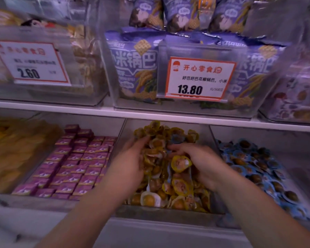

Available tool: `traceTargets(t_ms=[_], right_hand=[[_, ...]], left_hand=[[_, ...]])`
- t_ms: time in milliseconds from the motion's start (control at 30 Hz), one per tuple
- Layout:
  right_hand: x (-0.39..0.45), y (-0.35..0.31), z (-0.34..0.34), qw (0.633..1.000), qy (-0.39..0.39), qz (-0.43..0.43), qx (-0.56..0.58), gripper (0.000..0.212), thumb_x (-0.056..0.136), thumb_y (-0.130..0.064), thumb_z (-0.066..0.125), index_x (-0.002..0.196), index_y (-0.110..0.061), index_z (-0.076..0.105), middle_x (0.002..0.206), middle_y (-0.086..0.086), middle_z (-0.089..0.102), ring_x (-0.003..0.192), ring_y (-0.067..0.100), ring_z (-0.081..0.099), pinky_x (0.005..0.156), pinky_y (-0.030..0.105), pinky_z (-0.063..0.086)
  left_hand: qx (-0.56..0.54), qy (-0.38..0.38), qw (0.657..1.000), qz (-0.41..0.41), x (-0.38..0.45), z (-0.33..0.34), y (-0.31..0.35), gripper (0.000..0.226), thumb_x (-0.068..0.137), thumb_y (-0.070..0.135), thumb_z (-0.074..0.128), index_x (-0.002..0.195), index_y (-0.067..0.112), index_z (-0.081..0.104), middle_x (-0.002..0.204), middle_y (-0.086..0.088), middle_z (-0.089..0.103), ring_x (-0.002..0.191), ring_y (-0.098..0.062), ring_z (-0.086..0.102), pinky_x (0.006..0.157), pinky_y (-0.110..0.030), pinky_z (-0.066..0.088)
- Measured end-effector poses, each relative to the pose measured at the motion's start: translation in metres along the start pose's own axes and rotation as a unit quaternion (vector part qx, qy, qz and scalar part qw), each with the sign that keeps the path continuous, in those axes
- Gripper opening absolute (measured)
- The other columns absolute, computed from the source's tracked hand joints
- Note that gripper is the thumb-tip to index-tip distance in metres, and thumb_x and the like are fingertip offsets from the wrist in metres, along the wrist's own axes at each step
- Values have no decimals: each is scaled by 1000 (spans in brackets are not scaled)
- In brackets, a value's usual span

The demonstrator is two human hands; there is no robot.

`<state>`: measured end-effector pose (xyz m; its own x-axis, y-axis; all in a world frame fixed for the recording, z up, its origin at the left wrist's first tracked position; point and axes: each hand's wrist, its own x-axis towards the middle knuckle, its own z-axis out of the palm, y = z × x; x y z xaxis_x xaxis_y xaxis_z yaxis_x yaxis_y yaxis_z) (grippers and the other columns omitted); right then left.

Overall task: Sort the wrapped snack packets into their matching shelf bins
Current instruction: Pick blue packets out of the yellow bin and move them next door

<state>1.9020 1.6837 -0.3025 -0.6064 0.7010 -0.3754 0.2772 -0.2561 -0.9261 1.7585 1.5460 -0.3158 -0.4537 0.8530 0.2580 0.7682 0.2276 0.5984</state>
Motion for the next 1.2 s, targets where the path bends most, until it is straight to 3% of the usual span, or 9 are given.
traceTargets(t_ms=[133,267,467,633,767,867,967,1100,1200], right_hand=[[-4,7,-2,983,28,-85,-158,35,89,-2,56,119,-15,68,103,4,73,95,21,69,85,34,58],[-5,11,-12,929,4,-158,-336,49,88,-5,58,128,-34,58,129,-6,60,118,13,59,98,26,50],[-15,6,-15,823,12,-235,-518,51,94,-24,56,143,-35,46,145,-6,42,130,16,47,101,17,34],[-46,-10,-17,680,-23,-228,-696,25,88,-43,57,108,-28,59,98,-2,57,99,24,59,75,34,40],[-57,-2,-14,595,-63,-190,-778,13,82,-32,64,91,-25,57,77,-2,54,89,26,60,89,43,35],[-53,5,-12,622,-70,-171,-761,19,82,-18,63,100,-20,57,81,0,53,87,27,61,72,38,45],[-50,5,-15,675,-30,-199,-710,21,81,-26,64,101,-24,58,84,-2,55,86,25,61,66,35,48],[-48,-4,-16,866,88,-267,-413,31,88,-27,62,119,-28,59,91,-10,65,80,11,66,65,29,55],[-53,-12,-5,988,33,-123,82,19,95,-17,61,112,-11,66,99,12,71,75,25,73,59,37,60]], left_hand=[[78,-24,995,59,-3,6,2,24,94,35,58,117,35,64,111,6,62,103,-21,62,83,-37,51],[113,-153,982,14,-3,10,-1,53,77,70,61,119,38,61,111,13,59,103,-11,58,84,-35,52],[61,-187,980,-21,-3,7,-5,48,78,46,76,122,36,61,115,13,65,104,-6,60,81,-21,47],[-1,-136,990,-32,-4,6,-1,17,92,34,66,108,32,69,91,19,65,90,1,61,72,-16,46],[-285,-45,947,-140,2,5,4,15,98,18,59,102,16,73,76,6,69,55,-1,55,47,-15,40],[-510,-54,824,-241,2,2,12,19,98,16,55,103,2,67,73,-5,61,51,-9,45,38,-20,29],[-581,-79,765,-266,1,0,16,20,98,15,53,105,2,66,69,-4,59,50,-10,46,38,-22,28],[-592,-65,761,-256,-2,5,22,26,100,17,50,109,0,68,69,-4,57,51,-9,44,40,-22,30],[-520,-24,834,-184,-8,15,38,24,99,18,53,96,10,75,72,-1,65,55,-10,53,42,-18,38]])
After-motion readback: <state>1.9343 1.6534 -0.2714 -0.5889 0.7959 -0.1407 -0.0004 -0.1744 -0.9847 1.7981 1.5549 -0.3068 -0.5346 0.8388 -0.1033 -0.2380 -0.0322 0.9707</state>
